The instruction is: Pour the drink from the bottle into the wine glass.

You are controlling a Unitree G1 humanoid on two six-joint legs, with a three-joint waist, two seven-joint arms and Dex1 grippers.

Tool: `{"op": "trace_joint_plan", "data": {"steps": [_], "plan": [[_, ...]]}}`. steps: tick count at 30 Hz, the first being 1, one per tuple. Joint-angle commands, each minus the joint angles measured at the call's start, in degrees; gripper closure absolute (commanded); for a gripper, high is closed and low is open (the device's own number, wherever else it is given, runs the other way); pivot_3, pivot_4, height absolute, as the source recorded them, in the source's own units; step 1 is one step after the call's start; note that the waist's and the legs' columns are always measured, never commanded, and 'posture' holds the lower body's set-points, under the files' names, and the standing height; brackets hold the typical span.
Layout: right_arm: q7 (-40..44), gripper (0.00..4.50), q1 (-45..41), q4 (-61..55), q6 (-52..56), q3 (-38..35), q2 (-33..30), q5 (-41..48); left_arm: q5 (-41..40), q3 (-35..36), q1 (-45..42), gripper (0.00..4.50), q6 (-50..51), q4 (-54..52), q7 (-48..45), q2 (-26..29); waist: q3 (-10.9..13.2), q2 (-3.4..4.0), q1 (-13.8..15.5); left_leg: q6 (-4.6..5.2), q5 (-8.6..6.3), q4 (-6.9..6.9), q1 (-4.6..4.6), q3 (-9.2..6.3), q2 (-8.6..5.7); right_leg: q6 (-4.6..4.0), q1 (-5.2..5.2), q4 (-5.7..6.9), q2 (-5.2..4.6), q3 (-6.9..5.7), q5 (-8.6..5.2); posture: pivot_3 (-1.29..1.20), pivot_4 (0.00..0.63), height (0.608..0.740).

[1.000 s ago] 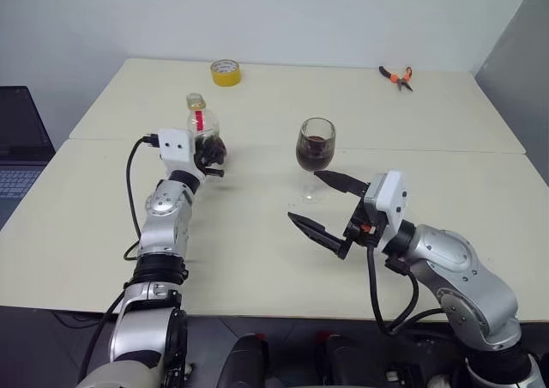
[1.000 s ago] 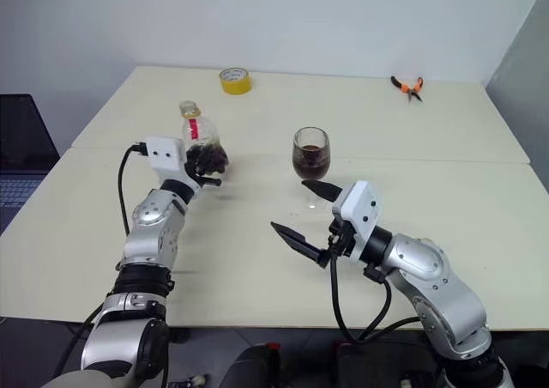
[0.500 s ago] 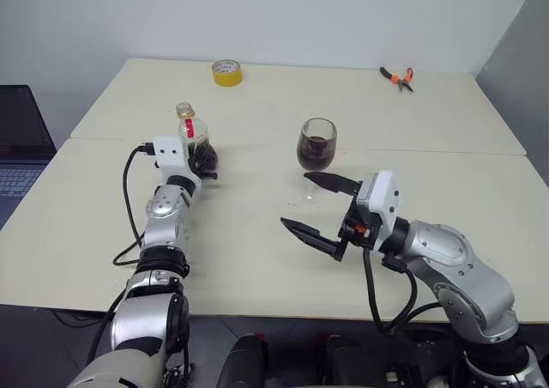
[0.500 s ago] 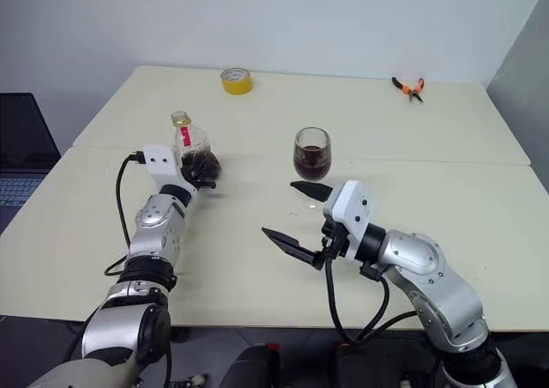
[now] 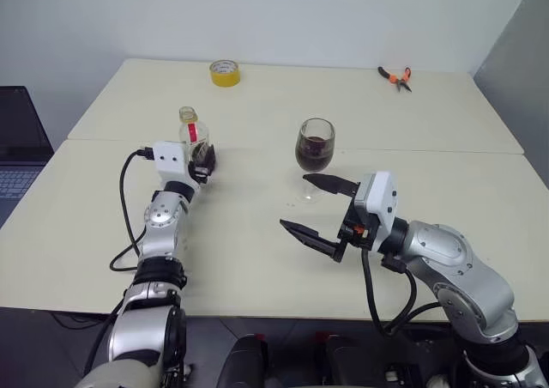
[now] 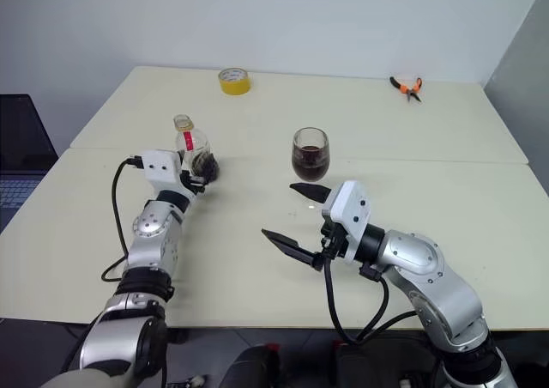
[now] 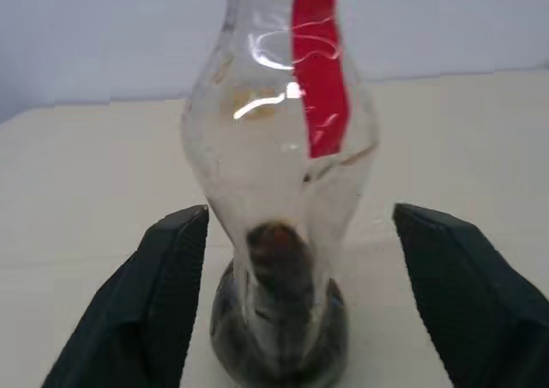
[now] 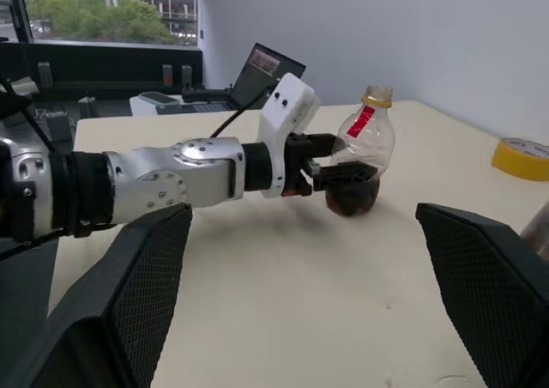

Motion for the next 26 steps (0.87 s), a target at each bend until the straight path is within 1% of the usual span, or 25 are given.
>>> {"op": "trace_joint_plan", "data": {"steps": [1,4,5,7,10,14,16,18,21,26], "plan": [[0.04,0.0,2.56,-2.85,-1.85,-2.49,-1.24,-0.08,-0.68,0.54,4.71,0.52,6.28,-12.54,1.46,0.71,0.0,0.0,0.02,0.0,0.0,0.0,0.0,-0.01,0.0,0.0,0.0,0.01,0.0,0.0,0.0,0.0,0.15,0.74],[-0.27,0.0,6.12,-2.98,-3.49,-3.63,-2.3,-1.36,-0.2,0.57,9.65,0.52,12.93,-21.31,3.18,0.78,-0.01,-0.01,0.03,0.01,-0.01,0.0,0.0,0.0,-0.01,0.0,0.03,-0.01,-0.02,0.02,0.0,0.0,0.15,0.74],[-1.44,0.0,8.63,-1.77,-5.27,-4.25,-2.08,-3.02,0.59,0.61,11.9,0.52,15.24,-24.89,4.76,0.48,-0.02,-0.01,0.05,0.01,-0.01,0.0,0.0,-0.01,-0.01,0.0,0.03,-0.02,-0.02,0.02,0.0,0.0,0.15,0.74],[-4.12,0.0,12.69,1.99,-9.66,-5.65,-0.4,-6.2,2.31,0.18,15.69,0.52,17.56,-30.4,6.78,0.04,-0.11,-0.08,0.1,0.03,-0.02,-0.02,0.01,-0.03,-0.01,0.0,0.06,-0.03,-0.02,-0.01,0.0,0.0,0.15,0.74],[-9.21,0.0,14.6,7.38,-16.45,-7.19,2.75,-12.18,2.44,-0.12,18.62,0.52,18.73,-34.52,7.06,-0.58,-0.13,-0.09,0.17,0.02,-0.02,-0.03,0.04,-0.01,-0.02,0.0,0.1,-0.06,-0.02,0.03,0.0,0.0,0.15,0.74],[-16.64,0.0,16.05,14.54,-22.94,-11.36,9.82,-14.42,2.85,-0.81,20.94,0.52,19.55,-36.75,7.12,-1.38,-0.19,-0.04,0.17,0.02,-0.02,-0.03,0.1,-0.01,-0.01,0.0,0.1,0.05,0.0,0.02,0.0,0.0,0.15,0.74],[-21.6,0.0,16.86,20.18,-29.51,-13.19,14.93,-16.49,3.55,-2.71,22.04,0.52,18.22,-38.41,6.51,-2.34,-0.21,-0.04,0.19,0.02,-0.02,-0.05,0.09,0.01,-0.01,0.0,0.09,0.02,0.0,0.04,0.0,0.0,0.15,0.74],[-25.19,0.0,16.35,23.79,-33.12,-14.3,18.42,-18.02,2.85,-3.46,22.29,0.52,17.8,-39.13,6.25,-3.59,-0.23,-0.01,0.19,0.02,-0.02,-0.07,0.09,0.02,-0.01,0.0,0.09,-0.02,0.0,0.05,0.0,0.0,0.15,0.74],[-26.68,0.0,15.22,27.01,-35.26,-15.17,20.16,-18.83,3.39,-4.12,22.22,0.52,16.12,-38.86,5.9,-4.12,-0.23,0.01,0.17,0.02,-0.02,-0.08,0.1,0.08,0.0,0.0,0.06,0.02,0.0,0.11,0.0,0.0,0.15,0.74],[-28.51,0.0,12.84,32.14,-38.31,-15.54,20.9,-20.31,4.15,-4.95,22.44,0.52,12.44,-37.95,5.9,-4.97,-0.25,0.03,0.1,0.02,-0.02,-0.09,0.13,0.09,0.01,0.0,0.05,0.03,0.02,0.12,0.0,0.0,0.15,0.74]]}}
